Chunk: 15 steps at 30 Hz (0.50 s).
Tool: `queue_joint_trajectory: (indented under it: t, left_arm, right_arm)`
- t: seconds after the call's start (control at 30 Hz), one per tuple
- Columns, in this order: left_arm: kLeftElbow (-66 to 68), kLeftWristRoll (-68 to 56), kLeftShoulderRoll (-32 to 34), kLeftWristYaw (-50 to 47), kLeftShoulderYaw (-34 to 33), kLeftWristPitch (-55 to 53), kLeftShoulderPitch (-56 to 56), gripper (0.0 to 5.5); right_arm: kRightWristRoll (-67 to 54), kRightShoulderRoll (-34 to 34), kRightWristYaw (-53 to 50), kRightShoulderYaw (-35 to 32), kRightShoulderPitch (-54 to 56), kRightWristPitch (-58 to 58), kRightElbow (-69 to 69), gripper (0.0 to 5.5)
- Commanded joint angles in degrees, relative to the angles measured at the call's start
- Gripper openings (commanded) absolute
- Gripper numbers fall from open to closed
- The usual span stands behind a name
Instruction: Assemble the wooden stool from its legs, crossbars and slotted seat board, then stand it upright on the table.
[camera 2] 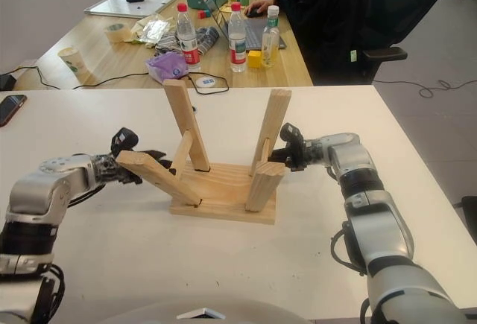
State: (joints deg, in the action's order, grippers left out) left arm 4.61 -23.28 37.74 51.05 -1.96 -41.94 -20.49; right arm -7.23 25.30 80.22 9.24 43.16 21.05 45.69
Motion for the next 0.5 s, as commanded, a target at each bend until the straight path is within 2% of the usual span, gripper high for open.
queue_joint_trajectory:
  t: [0.03, 0.17, 0.23, 0.5]
  left_arm:
    - [11.61, 2.28, -2.14, 3.0, 1.75, 6.66, -6.72, 2.37]
    - [14.77, 3.76, -3.01, 12.02, 8.71, 8.41, -7.77, 2.37]
    - [17.74, 5.86, -3.7, 13.47, 11.06, 11.06, -8.37, 2.37]
    - [34.21, 9.83, -9.83, 12.47, 10.32, 21.68, -15.52, 2.37]
  right_arm:
    - [0.79, -0.59, -0.49, 0.88, 0.58, 0.34, 0.72, 1.26]
    - [0.83, -1.17, -0.76, 1.08, 1.15, 0.35, 1.26, 1.26]
    - [0.65, -1.37, -0.78, 0.99, 1.5, 0.78, 1.62, 1.26]
    - [0.88, -1.39, 1.9, 2.55, 1.56, 1.39, 1.21, 1.26]
